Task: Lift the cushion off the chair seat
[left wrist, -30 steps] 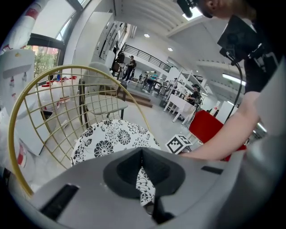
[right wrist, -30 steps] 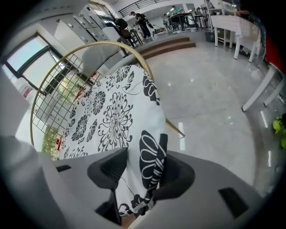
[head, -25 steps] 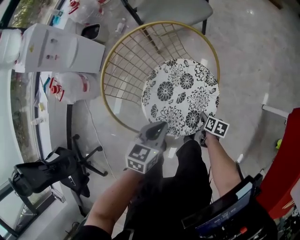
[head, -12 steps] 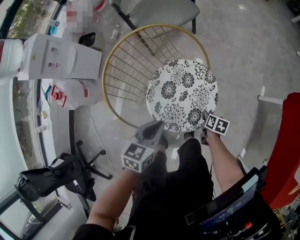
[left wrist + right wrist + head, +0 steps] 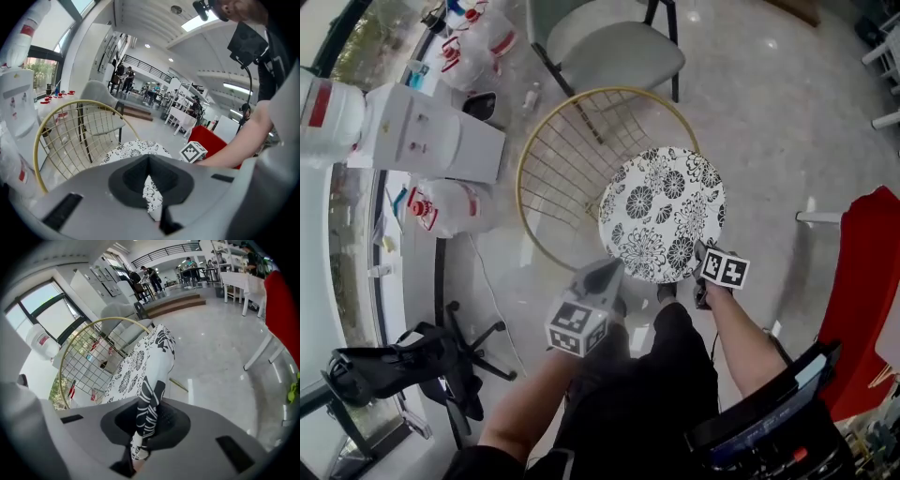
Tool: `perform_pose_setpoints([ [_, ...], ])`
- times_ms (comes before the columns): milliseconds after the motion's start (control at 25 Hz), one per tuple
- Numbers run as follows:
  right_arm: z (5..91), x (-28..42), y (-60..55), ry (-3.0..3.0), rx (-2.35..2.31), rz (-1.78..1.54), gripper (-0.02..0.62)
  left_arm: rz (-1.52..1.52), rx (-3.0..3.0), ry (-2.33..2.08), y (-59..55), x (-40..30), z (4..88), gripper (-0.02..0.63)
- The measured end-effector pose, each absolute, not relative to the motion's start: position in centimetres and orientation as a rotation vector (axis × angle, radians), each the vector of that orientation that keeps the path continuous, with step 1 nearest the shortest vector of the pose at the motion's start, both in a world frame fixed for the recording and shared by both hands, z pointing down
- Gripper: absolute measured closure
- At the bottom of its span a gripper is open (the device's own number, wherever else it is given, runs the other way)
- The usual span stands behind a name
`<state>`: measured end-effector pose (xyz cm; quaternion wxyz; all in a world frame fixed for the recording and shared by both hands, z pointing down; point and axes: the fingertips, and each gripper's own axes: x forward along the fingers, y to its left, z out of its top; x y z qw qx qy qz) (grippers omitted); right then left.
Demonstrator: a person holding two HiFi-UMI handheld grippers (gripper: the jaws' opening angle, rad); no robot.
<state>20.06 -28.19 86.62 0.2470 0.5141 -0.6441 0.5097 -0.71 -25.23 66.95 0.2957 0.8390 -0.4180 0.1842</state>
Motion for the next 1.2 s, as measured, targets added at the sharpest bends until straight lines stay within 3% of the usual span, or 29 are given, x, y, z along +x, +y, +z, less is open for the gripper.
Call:
perform_pose_setpoints([
  [280, 79.2, 17.1, -29.1, -1.950, 1.305, 1.262, 0.557, 0.406, 2.229, -1.181, -25.5, -1.5, 63.0, 0.598],
  [600, 72.0, 14.7, -30.1, -2.074, 1.190, 0.889, 0.558, 0.359, 2.193, -1.274, -25.7, -2.8, 59.6, 0.598],
  [1200, 58.7, 12.3, -34.5, -2.240, 1.169, 0.643, 0.561, 0.220, 2.271, -1.489, -27.9, -7.1, 50.6, 0.598],
])
